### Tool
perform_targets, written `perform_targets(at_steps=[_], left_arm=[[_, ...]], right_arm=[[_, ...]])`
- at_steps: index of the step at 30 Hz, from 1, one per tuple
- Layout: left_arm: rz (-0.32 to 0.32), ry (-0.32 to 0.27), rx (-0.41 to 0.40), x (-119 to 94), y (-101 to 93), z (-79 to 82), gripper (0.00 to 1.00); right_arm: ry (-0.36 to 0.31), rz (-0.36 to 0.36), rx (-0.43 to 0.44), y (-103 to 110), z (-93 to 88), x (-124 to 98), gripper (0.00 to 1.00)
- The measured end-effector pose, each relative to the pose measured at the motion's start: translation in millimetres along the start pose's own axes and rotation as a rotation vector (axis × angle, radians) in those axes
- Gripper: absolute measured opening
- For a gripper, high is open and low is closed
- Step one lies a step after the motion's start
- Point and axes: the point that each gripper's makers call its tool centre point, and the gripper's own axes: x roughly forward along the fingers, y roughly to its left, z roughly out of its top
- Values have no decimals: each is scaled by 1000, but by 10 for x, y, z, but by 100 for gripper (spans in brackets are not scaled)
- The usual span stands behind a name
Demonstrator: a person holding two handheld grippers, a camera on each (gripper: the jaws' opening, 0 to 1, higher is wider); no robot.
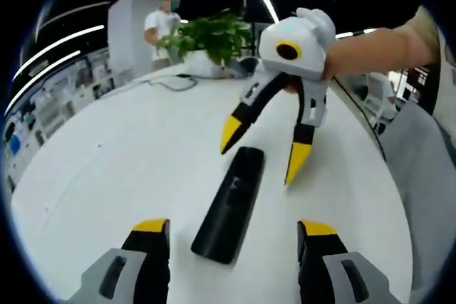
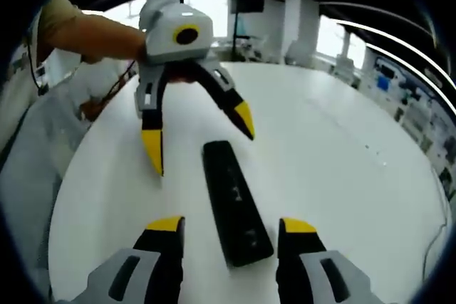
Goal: Press the specified remote control buttons in sequence, fully releasing each button before pressing the next.
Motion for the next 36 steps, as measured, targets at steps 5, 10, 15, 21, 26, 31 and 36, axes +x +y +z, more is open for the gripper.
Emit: perform_targets(at_steps=[5,10,15,21,26,31,36], left_arm=[[-10,18,6,45,11,-35,71],[-18,45,15,65,-1,-96,68],[-19,56,23,77,-5,-124,65],[-19,64,37,92,18,-130,61],[-15,66,37,84,60,-107,54],[-32,74,54,69,18,-85,46],[-25,85,58,91,70,-98,40]], right_arm=[[13,15,12,7,-24,36,49],[23,24,8,19,-37,62,48],[28,35,3,41,-31,73,45],[35,34,-5,28,-44,80,44],[38,30,-11,17,-51,73,41],[45,26,-15,-12,-58,68,36],[54,29,-22,-32,-66,61,30]])
